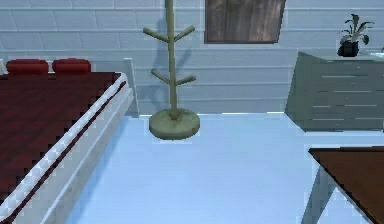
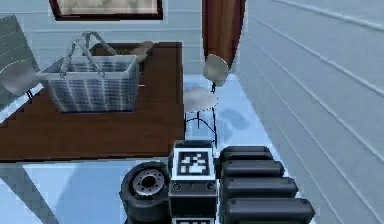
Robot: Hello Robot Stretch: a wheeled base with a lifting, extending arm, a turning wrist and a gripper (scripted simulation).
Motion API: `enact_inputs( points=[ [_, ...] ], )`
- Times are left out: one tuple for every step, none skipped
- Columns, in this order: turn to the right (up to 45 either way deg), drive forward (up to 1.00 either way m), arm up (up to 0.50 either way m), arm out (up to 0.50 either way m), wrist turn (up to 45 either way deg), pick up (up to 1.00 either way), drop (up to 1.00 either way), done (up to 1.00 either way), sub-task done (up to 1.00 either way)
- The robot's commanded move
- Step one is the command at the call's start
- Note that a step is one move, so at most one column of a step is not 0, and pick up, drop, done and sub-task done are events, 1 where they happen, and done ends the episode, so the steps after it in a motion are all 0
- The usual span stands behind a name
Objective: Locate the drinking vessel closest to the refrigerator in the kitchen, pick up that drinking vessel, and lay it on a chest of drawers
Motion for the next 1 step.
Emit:
enact_inputs(
  points=[
    [0.0,0.15,0.0,0.0,0.0,0.0,0.0,0.0,0.0]
  ],
)
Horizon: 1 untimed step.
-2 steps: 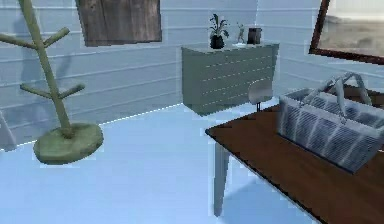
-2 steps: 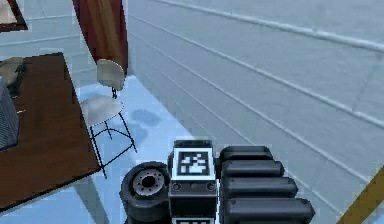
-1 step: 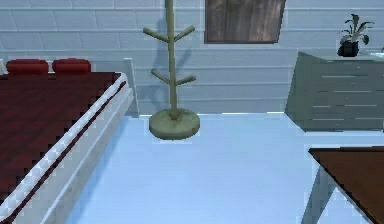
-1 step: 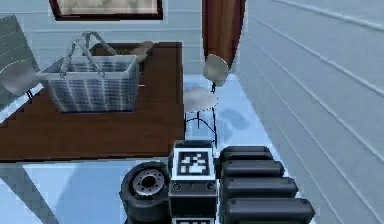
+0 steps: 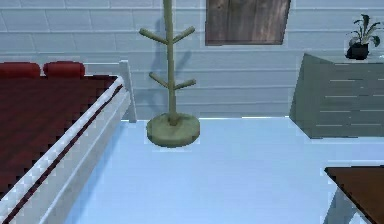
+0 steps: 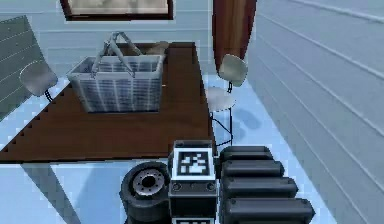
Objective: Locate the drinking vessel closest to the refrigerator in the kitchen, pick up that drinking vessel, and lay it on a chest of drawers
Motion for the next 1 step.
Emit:
enact_inputs(
  points=[
    [45.0,0.0,0.0,0.0,0.0,0.0,0.0,0.0,0.0]
  ],
)
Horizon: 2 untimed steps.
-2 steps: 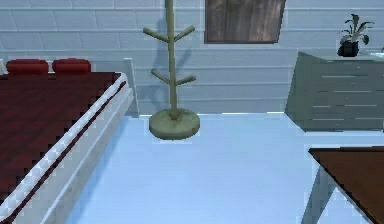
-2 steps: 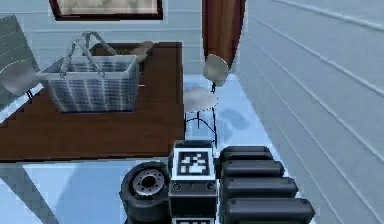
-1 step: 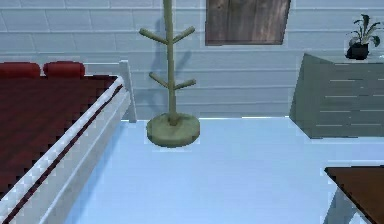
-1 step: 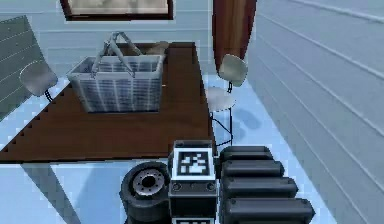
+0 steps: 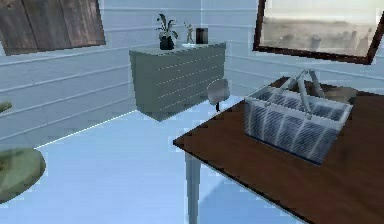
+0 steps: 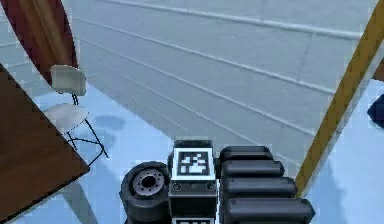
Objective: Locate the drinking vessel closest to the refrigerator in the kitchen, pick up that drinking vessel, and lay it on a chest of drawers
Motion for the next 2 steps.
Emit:
enact_inputs(
  points=[
    [18.0,0.0,0.0,0.0,0.0,0.0,0.0,0.0,0.0],
    [0.0,0.3,0.0,0.0,0.0,0.0,0.0,0.0,0.0]
  ],
)
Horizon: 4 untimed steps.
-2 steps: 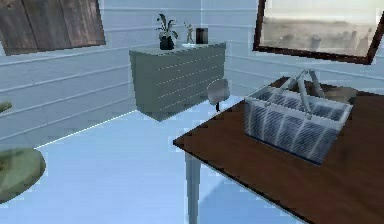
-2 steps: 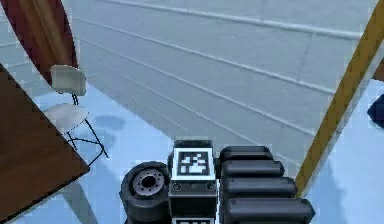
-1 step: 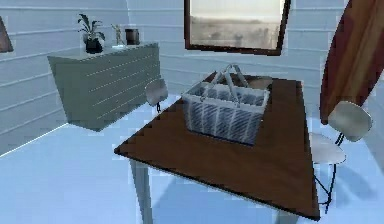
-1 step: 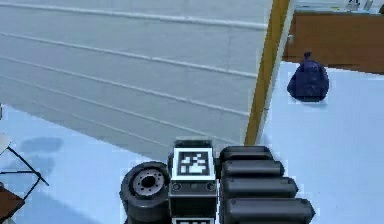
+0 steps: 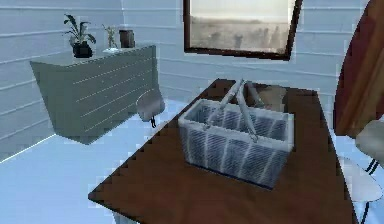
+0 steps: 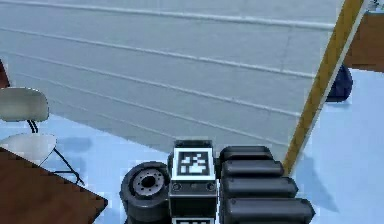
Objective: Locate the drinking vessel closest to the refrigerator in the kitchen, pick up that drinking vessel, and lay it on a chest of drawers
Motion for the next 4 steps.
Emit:
enact_inputs(
  points=[
    [-45.0,0.0,0.0,0.0,0.0,0.0,0.0,0.0,0.0],
    [-6.0,0.0,0.0,0.0,0.0,0.0,0.0,0.0,0.0],
    [0.0,0.75,0.0,0.0,0.0,0.0,0.0,0.0,0.0],
    [21.0,0.0,0.0,0.0,0.0,0.0,0.0,0.0,0.0]
  ],
)
